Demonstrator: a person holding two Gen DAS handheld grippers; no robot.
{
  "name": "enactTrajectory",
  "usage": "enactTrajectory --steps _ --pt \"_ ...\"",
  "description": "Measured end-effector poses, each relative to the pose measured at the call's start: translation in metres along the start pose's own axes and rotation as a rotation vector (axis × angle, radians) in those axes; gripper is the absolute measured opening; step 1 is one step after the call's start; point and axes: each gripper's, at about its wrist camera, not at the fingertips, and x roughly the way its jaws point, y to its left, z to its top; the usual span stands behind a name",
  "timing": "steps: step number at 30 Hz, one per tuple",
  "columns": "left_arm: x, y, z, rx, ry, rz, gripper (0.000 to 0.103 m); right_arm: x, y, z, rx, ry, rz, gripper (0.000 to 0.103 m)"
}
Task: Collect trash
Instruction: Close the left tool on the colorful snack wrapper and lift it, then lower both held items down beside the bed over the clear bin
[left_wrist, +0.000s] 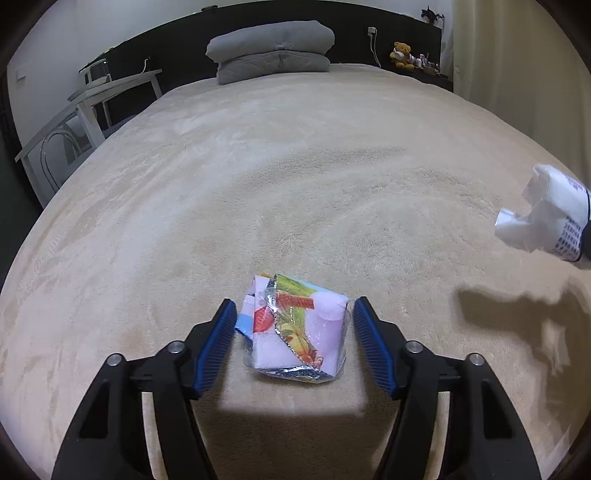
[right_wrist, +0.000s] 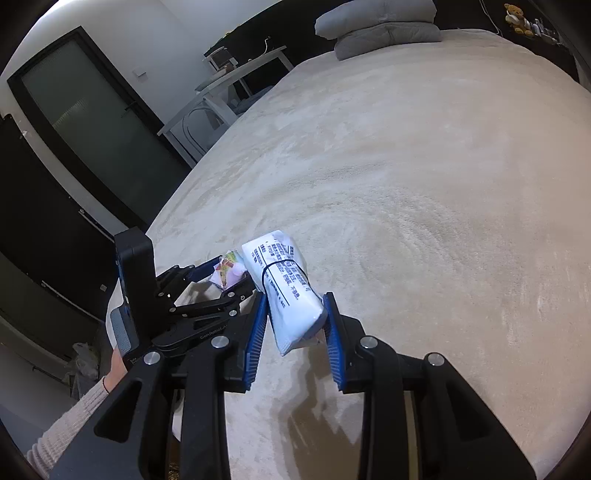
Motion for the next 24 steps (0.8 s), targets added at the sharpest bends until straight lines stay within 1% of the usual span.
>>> enactTrajectory --steps 1,2,7,11,18,24 --pt "0.000 -0.001 0.000 0.008 -0.002 0.001 0.050 -0.002 -0.001 0.000 -0.004 -0.003 -0.002 0.032" --pt "-0.001 -0.002 -0.001 0.012 -0.007 0.002 0.049 -0.004 -0.002 0.000 -0.006 -0.006 -0.005 0.032" --pt "-0.008 -0.004 -0.001 0.017 -0.028 0.005 0.049 -0.006 -0.007 0.000 0.006 -0.007 -0.016 0.032" --pt "-0.014 -0.005 0.000 0.008 -0.042 -0.009 0.048 -0.006 -0.007 -0.001 0.002 -0.005 -0.024 0.032" --pt "-0.037 -0.010 0.003 -0.031 -0.097 -0.049 0.049 -0.007 -0.005 -0.005 0.005 -0.010 -0.034 0.032" --pt "-0.061 -0.019 -0.002 -0.058 -0.127 -0.085 0.049 -0.022 -0.006 -0.016 0.034 -0.041 -0.035 0.032"
